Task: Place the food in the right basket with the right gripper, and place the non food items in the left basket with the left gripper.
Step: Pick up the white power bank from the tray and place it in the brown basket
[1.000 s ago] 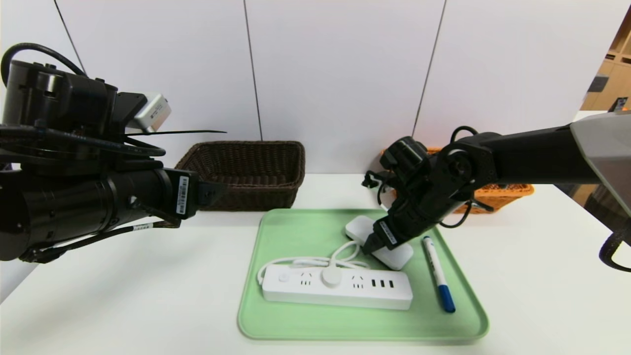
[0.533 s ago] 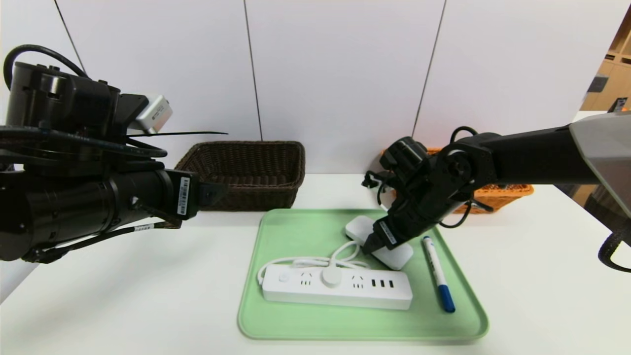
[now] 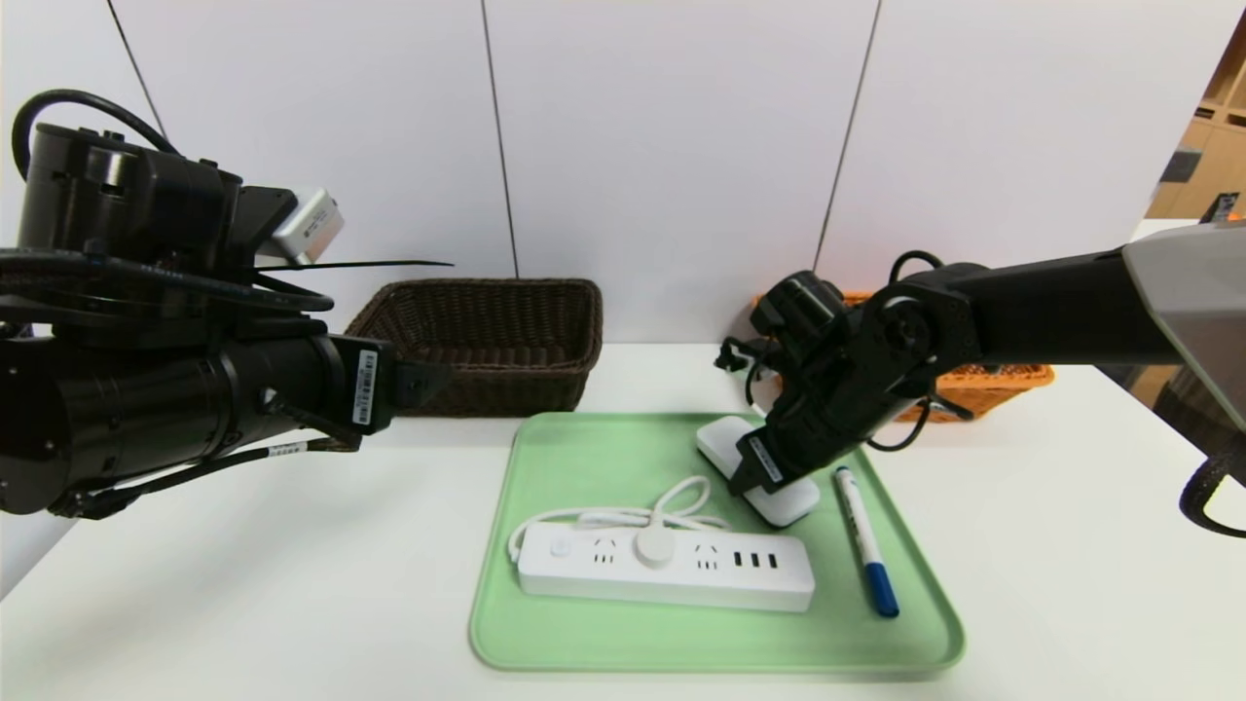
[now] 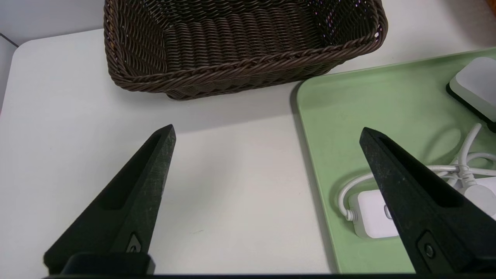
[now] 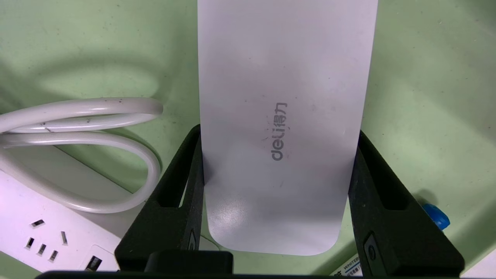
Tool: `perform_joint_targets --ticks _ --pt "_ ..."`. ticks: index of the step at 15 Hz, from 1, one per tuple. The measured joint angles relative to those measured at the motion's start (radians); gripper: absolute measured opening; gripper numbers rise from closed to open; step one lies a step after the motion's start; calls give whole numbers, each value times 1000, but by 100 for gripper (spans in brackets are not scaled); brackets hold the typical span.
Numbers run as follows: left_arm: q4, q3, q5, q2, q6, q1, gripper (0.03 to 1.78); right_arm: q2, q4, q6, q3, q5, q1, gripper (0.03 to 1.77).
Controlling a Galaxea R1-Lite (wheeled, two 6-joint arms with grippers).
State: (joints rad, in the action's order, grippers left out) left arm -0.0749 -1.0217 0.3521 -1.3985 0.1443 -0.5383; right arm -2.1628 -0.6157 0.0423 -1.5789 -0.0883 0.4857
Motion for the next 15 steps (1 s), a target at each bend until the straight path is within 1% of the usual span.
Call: perform_joint_targets --ticks 4,10,15 --pt "0 2 0 -1 0 0 169 17 -7 1 -2 -1 10 101" --pt "0 2 0 -2 0 0 169 103 -14 -3 -17 -2 59 100" --pt "0 1 1 -2 0 0 169 127 -9 -8 -34 3 56 100"
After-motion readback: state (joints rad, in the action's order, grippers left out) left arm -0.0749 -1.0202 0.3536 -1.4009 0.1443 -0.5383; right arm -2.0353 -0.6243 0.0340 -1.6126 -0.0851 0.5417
